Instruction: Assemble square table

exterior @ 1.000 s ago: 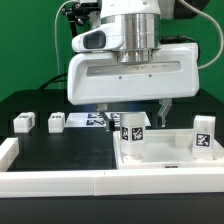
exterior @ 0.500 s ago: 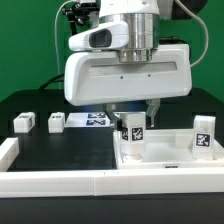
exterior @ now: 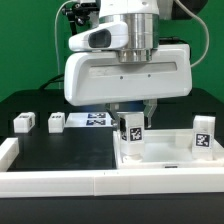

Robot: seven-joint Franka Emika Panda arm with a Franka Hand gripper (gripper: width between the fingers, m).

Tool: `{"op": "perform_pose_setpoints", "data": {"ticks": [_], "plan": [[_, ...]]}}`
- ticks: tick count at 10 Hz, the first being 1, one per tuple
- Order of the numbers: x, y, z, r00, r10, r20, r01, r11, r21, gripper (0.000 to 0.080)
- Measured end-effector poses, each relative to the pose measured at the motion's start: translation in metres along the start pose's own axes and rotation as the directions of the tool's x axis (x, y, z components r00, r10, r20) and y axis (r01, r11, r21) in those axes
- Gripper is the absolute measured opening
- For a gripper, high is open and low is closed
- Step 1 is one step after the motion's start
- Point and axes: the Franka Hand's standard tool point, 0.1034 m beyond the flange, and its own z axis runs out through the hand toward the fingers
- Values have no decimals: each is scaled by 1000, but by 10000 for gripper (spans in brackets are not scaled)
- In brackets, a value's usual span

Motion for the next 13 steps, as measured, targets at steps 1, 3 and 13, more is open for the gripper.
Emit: {"op": "perform_pose_setpoints", "data": {"ticks": [1, 3, 13], "plan": [[0, 0, 0, 998, 55, 0, -55, 998, 0, 290], [0, -1, 1, 971, 240, 0, -240, 971, 0, 290], [3, 0, 2, 395, 918, 29, -918, 395, 1, 291]]}}
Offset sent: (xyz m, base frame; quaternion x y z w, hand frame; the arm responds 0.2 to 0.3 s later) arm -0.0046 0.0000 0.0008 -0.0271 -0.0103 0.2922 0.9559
